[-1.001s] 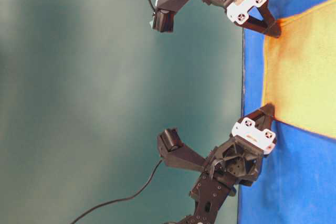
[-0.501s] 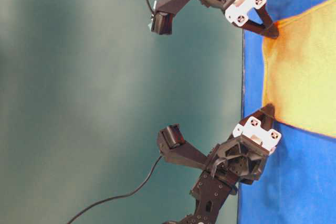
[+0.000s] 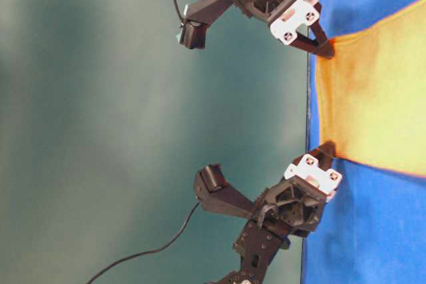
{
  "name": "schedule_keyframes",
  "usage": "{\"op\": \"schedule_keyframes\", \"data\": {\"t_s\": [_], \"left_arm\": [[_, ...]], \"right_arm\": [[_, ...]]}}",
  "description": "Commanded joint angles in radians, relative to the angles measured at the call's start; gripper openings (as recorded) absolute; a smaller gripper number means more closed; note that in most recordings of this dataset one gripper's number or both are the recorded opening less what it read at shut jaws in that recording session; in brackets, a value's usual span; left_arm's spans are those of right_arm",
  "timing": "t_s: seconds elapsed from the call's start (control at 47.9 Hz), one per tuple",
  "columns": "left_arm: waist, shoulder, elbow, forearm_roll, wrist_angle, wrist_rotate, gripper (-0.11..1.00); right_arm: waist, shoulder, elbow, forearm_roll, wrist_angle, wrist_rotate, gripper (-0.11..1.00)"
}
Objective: Fold the orange towel.
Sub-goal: 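Fold the far half toward the near edge with both grippers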
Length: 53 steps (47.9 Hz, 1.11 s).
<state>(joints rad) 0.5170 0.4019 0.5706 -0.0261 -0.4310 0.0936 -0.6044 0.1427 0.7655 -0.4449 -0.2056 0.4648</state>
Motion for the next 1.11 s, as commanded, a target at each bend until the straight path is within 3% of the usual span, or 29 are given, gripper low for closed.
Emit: {"op": "schedule_keyframes", "data": {"t_s": [0.0,0.501,0.751,1.085], "left_arm": [[0.009,-0.048,-0.021,0.002,-0.003,0.009,0.03],[-0.041,-0.176,0.018,0.002,0.061,0.017,0.03],[-0.110,-0.273,0.061,0.002,0.110,0.020,0.03],[-0.265,-0.385,0.150,0.002,0.183,0.014,0.03]], "right_arm": [[-0.008,-0.012,-0.023,0.000,0.002,-0.003,0.04],[0.014,-0.106,-0.017,0.000,0.051,-0.018,0.04],[0.095,-0.218,0.021,0.002,0.104,-0.017,0.04],[0.245,-0.316,0.106,0.009,0.127,-0.003,0.04]]}}
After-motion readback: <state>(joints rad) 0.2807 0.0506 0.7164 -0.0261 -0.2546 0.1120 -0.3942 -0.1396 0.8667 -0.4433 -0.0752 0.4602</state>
